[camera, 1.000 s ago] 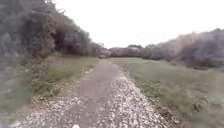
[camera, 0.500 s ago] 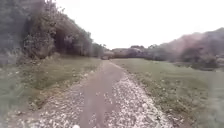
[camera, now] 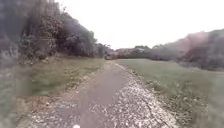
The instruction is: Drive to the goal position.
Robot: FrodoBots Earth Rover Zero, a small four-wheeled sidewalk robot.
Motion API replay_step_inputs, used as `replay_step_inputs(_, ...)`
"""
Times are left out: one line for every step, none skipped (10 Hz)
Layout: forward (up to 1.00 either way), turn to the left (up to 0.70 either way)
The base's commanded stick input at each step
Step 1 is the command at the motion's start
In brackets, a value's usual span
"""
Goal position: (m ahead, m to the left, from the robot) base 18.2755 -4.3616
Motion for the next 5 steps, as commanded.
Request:
replay_step_inputs(1.0,0.0)
replay_step_inputs(1.0,0.0)
replay_step_inputs(1.0,0.0)
replay_step_inputs(1.0,0.0)
replay_step_inputs(1.0,0.0)
